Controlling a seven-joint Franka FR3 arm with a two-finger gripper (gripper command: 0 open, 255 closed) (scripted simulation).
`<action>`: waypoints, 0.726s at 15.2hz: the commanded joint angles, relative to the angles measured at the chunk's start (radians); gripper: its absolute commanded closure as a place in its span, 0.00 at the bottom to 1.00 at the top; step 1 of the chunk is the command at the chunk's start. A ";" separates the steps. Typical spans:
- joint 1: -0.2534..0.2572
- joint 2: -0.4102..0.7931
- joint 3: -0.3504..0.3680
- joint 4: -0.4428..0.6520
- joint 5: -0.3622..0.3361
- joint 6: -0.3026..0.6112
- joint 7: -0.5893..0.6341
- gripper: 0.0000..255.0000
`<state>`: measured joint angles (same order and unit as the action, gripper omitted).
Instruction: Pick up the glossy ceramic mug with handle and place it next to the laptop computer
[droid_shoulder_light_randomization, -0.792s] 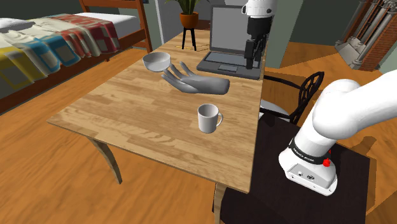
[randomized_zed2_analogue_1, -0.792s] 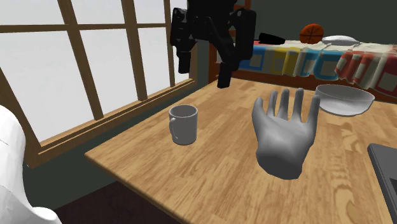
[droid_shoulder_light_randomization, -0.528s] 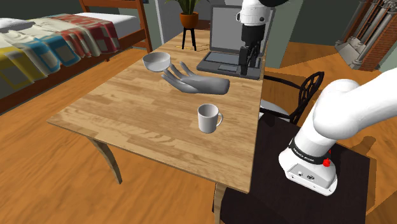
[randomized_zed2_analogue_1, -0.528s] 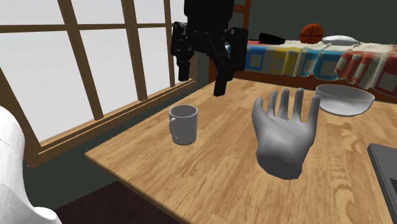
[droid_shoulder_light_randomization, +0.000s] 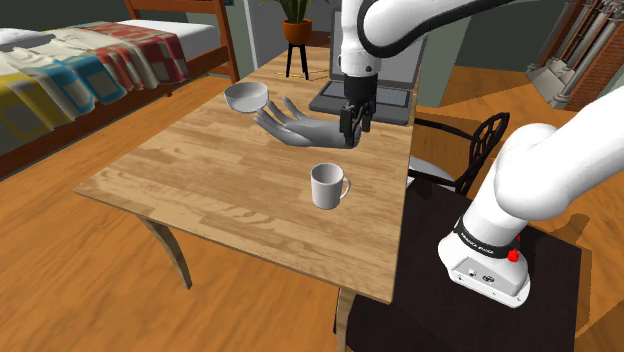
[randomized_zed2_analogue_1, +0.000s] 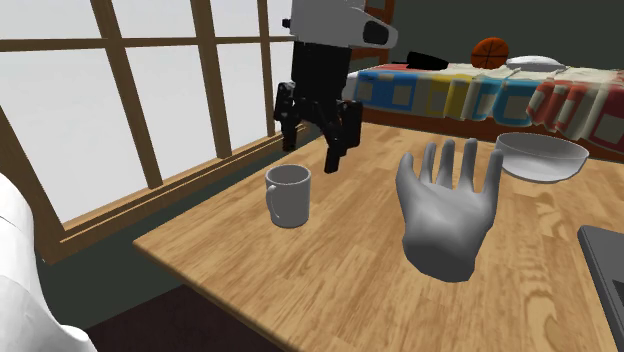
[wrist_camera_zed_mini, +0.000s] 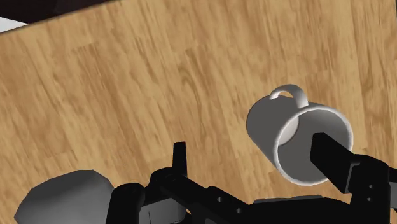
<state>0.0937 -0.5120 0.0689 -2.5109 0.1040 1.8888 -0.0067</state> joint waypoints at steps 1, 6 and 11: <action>0.015 0.049 0.024 -0.015 0.019 0.065 0.023 0.00; 0.045 0.199 0.075 0.008 0.050 0.193 0.076 0.00; 0.049 0.230 0.082 -0.036 0.056 0.268 0.075 0.00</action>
<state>0.1433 -0.2871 0.1510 -2.5376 0.1590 2.1417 0.0705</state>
